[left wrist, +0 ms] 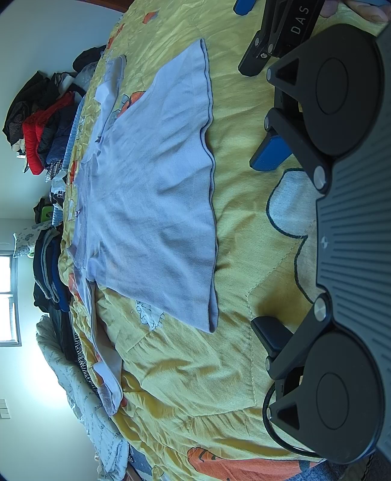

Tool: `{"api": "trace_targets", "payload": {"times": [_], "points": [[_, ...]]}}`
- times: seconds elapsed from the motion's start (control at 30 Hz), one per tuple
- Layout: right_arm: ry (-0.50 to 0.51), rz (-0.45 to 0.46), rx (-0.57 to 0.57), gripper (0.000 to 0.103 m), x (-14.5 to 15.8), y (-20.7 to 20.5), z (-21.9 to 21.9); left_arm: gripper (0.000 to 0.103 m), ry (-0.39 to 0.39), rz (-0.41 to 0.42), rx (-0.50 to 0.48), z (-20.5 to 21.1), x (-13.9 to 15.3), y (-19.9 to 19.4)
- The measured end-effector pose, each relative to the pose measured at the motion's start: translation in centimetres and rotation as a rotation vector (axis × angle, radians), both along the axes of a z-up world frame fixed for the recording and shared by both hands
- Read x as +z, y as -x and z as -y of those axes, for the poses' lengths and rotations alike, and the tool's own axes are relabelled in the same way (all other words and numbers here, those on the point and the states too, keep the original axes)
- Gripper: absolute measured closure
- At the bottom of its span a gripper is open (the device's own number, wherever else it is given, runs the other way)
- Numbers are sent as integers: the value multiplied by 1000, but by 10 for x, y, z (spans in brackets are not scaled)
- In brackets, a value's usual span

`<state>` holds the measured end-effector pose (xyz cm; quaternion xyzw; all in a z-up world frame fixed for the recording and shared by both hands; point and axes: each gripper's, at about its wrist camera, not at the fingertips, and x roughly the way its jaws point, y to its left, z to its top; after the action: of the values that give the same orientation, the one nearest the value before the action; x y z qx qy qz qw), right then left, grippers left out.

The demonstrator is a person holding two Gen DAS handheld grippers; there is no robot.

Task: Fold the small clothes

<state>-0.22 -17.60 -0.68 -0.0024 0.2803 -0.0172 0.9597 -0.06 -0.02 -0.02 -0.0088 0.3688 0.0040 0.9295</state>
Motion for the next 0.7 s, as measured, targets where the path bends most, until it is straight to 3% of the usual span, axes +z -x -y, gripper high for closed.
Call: {"api": "trace_targets", "payload": {"times": [0.7], "points": [[0,-3,0,0,0,0,0,0,-2,3,-5,0,0,0]]}}
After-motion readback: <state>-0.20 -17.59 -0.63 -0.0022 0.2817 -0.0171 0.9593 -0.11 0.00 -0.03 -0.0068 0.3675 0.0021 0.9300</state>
